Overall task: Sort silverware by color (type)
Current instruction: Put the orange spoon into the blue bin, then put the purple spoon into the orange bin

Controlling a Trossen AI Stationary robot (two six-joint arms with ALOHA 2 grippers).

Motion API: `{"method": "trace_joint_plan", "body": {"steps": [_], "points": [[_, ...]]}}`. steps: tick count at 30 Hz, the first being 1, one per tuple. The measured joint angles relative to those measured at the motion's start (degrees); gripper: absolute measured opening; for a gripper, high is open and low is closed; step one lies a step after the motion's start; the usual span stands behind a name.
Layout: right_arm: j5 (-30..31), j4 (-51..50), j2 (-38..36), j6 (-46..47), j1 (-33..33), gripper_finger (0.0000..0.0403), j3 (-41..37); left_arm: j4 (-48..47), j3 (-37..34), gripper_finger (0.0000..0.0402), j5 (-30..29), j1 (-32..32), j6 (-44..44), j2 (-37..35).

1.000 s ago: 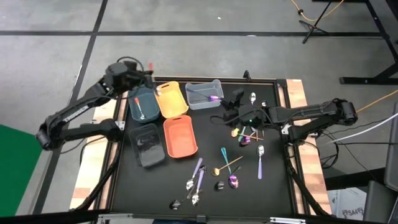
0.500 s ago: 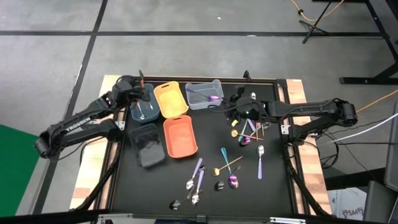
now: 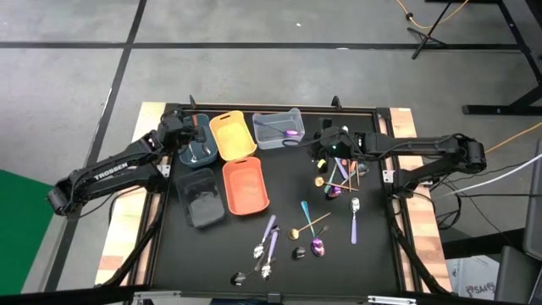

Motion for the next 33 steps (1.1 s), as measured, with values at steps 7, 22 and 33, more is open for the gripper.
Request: {"method": "trace_joint_plan", "body": {"steps": [7, 22, 33], "points": [[0.0, 0.0, 0.0, 0.0, 0.1, 0.0073, 0.0, -3.8, 0.0, 0.0029, 0.0, 0.0, 0.0, 0.0], [0.6, -6.8, 0.0, 11.9, 0.1, 0.0073, 0.0, -4.4, 0.0, 0.008, 0.0, 0.0, -2.7, 0.0], [3.5, -29.8, 0.0, 47.1, -2.8, 0.0073, 0.0, -1.5, 0.0, 0.0084, 0.1, 0.0, 2.0, -1.8]]}}
